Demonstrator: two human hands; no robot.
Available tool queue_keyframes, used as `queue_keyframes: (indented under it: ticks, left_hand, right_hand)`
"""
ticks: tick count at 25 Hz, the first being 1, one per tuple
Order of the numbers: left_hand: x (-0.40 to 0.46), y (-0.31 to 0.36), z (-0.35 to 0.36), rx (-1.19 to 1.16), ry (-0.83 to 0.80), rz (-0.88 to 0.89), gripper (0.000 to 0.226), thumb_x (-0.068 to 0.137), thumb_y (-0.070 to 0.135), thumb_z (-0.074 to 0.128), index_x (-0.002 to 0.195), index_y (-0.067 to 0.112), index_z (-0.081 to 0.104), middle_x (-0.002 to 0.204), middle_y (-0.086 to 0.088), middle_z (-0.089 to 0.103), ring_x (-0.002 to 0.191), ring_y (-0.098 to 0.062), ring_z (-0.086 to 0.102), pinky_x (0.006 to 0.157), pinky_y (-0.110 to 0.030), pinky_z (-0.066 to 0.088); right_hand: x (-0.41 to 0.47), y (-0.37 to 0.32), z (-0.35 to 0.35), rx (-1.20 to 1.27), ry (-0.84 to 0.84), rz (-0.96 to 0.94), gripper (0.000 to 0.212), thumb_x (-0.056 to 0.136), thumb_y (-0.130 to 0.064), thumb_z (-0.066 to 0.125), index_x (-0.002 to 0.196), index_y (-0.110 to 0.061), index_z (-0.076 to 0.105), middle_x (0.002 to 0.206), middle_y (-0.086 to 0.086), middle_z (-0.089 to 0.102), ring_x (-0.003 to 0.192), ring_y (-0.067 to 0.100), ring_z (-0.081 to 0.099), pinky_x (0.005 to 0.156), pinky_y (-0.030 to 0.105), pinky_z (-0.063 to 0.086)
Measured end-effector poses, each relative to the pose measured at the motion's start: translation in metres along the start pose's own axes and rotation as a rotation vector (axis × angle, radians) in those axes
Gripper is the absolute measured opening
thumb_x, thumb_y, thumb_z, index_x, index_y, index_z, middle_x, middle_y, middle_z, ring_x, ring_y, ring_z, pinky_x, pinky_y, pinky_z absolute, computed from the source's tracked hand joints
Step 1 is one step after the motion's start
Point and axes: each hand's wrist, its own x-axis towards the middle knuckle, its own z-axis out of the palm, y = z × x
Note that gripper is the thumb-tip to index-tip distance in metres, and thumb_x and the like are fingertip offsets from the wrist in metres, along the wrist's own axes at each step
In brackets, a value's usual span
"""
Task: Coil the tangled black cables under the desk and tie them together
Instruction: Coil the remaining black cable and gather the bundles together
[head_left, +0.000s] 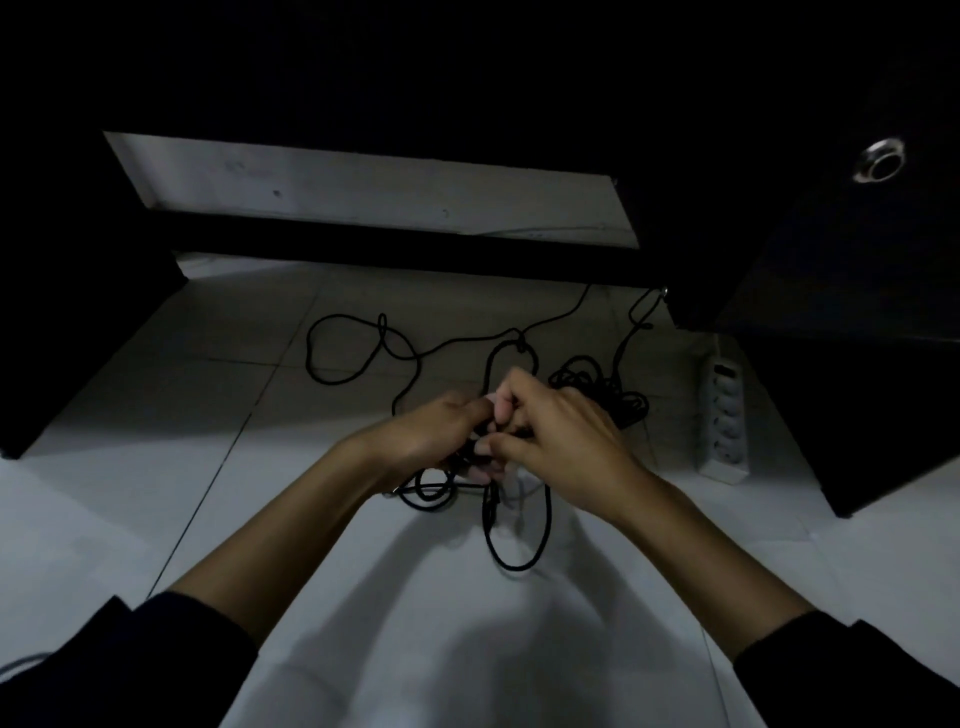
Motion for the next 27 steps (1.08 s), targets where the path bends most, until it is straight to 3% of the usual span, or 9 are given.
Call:
queue_keyframes:
  ticks: [3,5,8,11,13,16,18,22,27]
  left_hand:
    - [-0.001,0.000,0.003,0.043,-0.001,0.015,0.034,0.104,0.033,0.032,0.091,0.008,0.050,0.065,-0.001,0.048,0.045,-0.006,0.045,0.044,-0.020,0.039]
    - [0.001,0.002,0.001,0.162,0.070,0.063,0.036,0.103,0.034,0.033,0.086,0.008,0.051,0.061,0.002,0.044,0.045,-0.005,0.037,0.046,-0.020,0.031]
    - [0.003,0.004,-0.014,0.299,0.202,0.085,0.038,0.102,0.037,0.035,0.083,0.014,0.058,0.070,0.001,0.055,0.055,-0.009,0.044,0.051,-0.023,0.035]
    - [-0.003,0.001,-0.033,0.237,0.209,0.045,0.035,0.101,0.038,0.038,0.087,0.016,0.062,0.063,0.005,0.049,0.047,-0.007,0.035,0.044,-0.020,0.027]
    - [-0.007,-0.002,-0.039,0.141,0.192,0.035,0.034,0.101,0.035,0.041,0.091,0.013,0.065,0.060,0.006,0.042,0.045,-0.008,0.030,0.042,-0.021,0.022]
    - [-0.012,0.000,-0.042,0.067,0.177,0.040,0.033,0.101,0.032,0.042,0.094,0.011,0.067,0.058,0.006,0.037,0.045,-0.007,0.028,0.041,-0.020,0.021]
    - [-0.016,0.000,-0.046,0.048,0.172,0.037,0.034,0.101,0.032,0.042,0.095,0.011,0.068,0.059,0.005,0.035,0.047,-0.007,0.027,0.042,-0.020,0.021]
    - [-0.023,-0.004,-0.046,0.023,0.159,0.031,0.038,0.101,0.037,0.039,0.091,0.006,0.060,0.064,0.003,0.029,0.049,-0.008,0.025,0.045,-0.019,0.024]
    - [-0.024,-0.007,-0.018,0.042,0.163,0.072,0.021,0.099,0.045,0.035,0.101,0.027,0.045,0.095,0.001,0.044,0.083,-0.012,0.043,0.066,-0.016,0.038]
  right_hand:
    - [-0.001,-0.004,0.005,-0.094,0.055,-0.046,0.032,0.085,-0.032,0.066,0.091,-0.028,0.034,0.068,-0.008,0.062,0.062,0.010,0.055,0.056,0.030,0.041]
    - [-0.002,-0.002,0.007,0.009,0.055,-0.024,0.033,0.084,-0.032,0.067,0.094,-0.026,0.036,0.068,-0.007,0.063,0.061,0.009,0.057,0.056,0.030,0.046]
    - [-0.001,0.014,0.002,0.212,0.061,0.069,0.029,0.081,-0.037,0.073,0.088,-0.021,0.050,0.064,-0.007,0.057,0.057,0.002,0.052,0.052,0.017,0.040]
    - [-0.003,0.035,-0.002,0.158,0.017,0.045,0.018,0.088,-0.032,0.066,0.084,-0.016,0.060,0.070,-0.005,0.059,0.066,0.006,0.055,0.057,0.015,0.038]
    - [-0.003,0.046,0.002,0.052,-0.022,0.007,0.020,0.094,-0.030,0.059,0.086,-0.013,0.061,0.075,-0.005,0.059,0.070,0.008,0.055,0.062,0.018,0.040]
    - [-0.005,0.062,0.010,-0.082,-0.056,0.002,0.023,0.098,-0.031,0.052,0.088,-0.011,0.058,0.081,0.000,0.061,0.075,0.016,0.058,0.068,0.034,0.046]
    - [-0.007,0.065,0.010,-0.095,-0.071,0.018,0.022,0.099,-0.032,0.049,0.089,-0.014,0.055,0.082,0.000,0.063,0.076,0.014,0.059,0.068,0.034,0.048]
    - [-0.009,0.047,-0.001,0.227,0.029,0.124,0.021,0.100,-0.025,0.048,0.081,-0.019,0.054,0.076,-0.004,0.070,0.072,-0.002,0.063,0.066,0.013,0.043]
    - [-0.002,0.018,0.006,0.463,0.277,0.176,0.014,0.100,-0.032,0.046,0.108,-0.024,0.054,0.068,-0.002,0.070,0.071,0.012,0.066,0.071,0.025,0.046]
